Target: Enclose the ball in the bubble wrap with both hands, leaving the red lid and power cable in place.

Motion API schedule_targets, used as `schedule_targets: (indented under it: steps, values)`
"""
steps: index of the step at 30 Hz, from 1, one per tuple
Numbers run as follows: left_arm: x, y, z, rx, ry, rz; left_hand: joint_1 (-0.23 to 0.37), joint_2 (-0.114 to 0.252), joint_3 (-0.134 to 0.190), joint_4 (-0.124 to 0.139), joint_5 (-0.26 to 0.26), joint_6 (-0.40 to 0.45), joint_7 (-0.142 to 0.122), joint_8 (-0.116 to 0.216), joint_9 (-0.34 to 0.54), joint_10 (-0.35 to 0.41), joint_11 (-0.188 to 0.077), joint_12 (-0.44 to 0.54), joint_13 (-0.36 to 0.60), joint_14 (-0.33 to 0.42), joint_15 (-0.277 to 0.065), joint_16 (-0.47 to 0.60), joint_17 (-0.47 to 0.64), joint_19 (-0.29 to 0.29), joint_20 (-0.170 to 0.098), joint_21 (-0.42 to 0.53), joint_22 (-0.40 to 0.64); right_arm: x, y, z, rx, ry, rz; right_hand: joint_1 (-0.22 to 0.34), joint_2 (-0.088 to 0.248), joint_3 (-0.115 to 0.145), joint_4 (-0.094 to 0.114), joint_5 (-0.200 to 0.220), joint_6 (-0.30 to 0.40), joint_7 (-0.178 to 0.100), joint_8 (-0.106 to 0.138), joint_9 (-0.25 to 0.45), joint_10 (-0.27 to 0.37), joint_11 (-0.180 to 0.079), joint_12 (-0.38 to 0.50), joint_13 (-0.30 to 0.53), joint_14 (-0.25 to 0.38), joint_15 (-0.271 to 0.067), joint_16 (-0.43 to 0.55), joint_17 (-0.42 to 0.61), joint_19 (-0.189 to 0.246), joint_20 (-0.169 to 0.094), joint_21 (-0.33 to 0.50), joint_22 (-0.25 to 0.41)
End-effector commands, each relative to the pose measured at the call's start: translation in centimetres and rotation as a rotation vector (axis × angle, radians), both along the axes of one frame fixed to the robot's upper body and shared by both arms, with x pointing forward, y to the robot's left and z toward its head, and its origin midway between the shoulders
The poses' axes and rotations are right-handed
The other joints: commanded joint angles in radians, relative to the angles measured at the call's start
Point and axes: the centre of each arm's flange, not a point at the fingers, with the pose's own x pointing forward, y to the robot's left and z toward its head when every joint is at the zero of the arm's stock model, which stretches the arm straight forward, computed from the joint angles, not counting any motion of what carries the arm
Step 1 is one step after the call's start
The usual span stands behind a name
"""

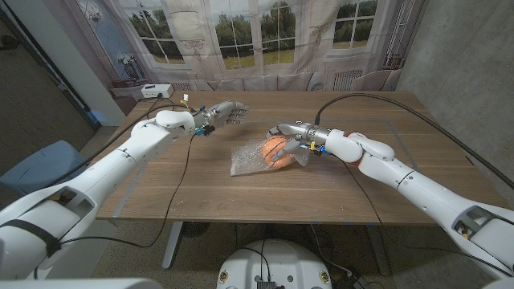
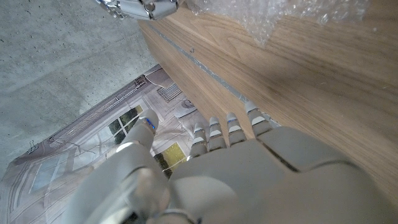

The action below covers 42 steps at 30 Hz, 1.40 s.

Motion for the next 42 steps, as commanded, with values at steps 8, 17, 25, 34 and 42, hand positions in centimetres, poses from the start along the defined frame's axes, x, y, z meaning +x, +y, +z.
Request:
schedule_targets:
  steps: [8, 17, 25, 34, 42]
  values:
    - [-1.1, -0.3, -0.4, -0.003, -0.003, -0.007, -0.008, 0.008, -0.002, 0.002, 0.001, 0.009, 0.001, 0.005, 0.002, 0.002, 0.008, 0.006, 0.003, 0.001, -0.006, 0.007, 0.002, 0.003, -0.003, -0.001, 0.002, -0.1, -1.3, 1.6, -0.011, 0.065, -0.045, -0.203, 0.161, -0.063, 0.160, 0.056, -0.131, 0.015, -0.248, -0.043, -0.206, -0.078, -0.293, -0.115, -0.211, -0.206, -0.239, -0.244, -0.309, 0.085, -0.256, 0.003]
    - [-1.6, -0.2, -0.6, -0.003, -0.004, -0.006, -0.010, 0.010, -0.004, 0.002, 0.001, 0.007, 0.000, 0.004, 0.002, -0.002, 0.011, 0.005, 0.003, -0.001, -0.006, 0.006, 0.002, 0.002, -0.004, -0.002, 0.003, -0.5, -1.5, 2.4, 0.025, 0.102, -0.038, -0.279, 0.137, -0.115, 0.165, 0.100, -0.393, -0.011, -0.283, -0.046, -0.363, -0.078, -0.362, -0.123, -0.383, -0.168, -0.242, -0.285, -0.407, 0.131, -0.361, 0.005]
    - [-1.9, -0.1, -0.8, -0.008, -0.003, -0.008, -0.011, 0.012, -0.005, 0.002, 0.001, 0.006, -0.001, 0.004, 0.002, -0.002, 0.010, 0.006, 0.003, -0.001, -0.007, 0.007, 0.002, 0.002, -0.002, -0.003, 0.003, -0.8, -1.7, 3.4, 0.068, 0.154, -0.007, -0.355, 0.091, -0.173, 0.177, 0.106, -0.478, -0.002, -0.278, -0.047, -0.429, -0.075, -0.368, -0.124, -0.457, -0.150, -0.241, -0.300, -0.448, 0.145, -0.411, 0.006]
    - [-2.2, 0.4, -1.0, -0.025, -0.015, -0.015, -0.012, 0.013, -0.006, 0.002, 0.001, 0.004, -0.002, 0.003, 0.002, -0.003, 0.012, 0.006, 0.003, -0.003, -0.008, 0.006, 0.002, 0.001, -0.003, -0.004, 0.003, -1.0, -2.3, 5.9, 0.264, 0.207, 0.089, -0.417, 0.063, -0.216, 0.190, 0.111, -0.476, 0.001, -0.264, -0.047, -0.440, -0.065, -0.361, -0.126, -0.503, -0.128, -0.239, -0.308, -0.481, 0.155, -0.445, 0.007]
    - [-2.3, 1.1, -1.2, -0.041, -0.024, -0.021, -0.013, 0.014, -0.006, 0.002, 0.001, 0.003, -0.003, 0.002, 0.002, -0.003, 0.012, 0.007, 0.003, -0.004, -0.008, 0.006, 0.001, 0.002, -0.003, -0.005, 0.003, -1.3, -1.8, 7.5, 0.356, 0.216, 0.148, -0.482, 0.074, -0.246, 0.197, 0.123, -0.491, -0.003, -0.265, -0.048, -0.481, -0.059, -0.365, -0.129, -0.562, -0.113, -0.240, -0.315, -0.527, 0.170, -0.488, 0.008]
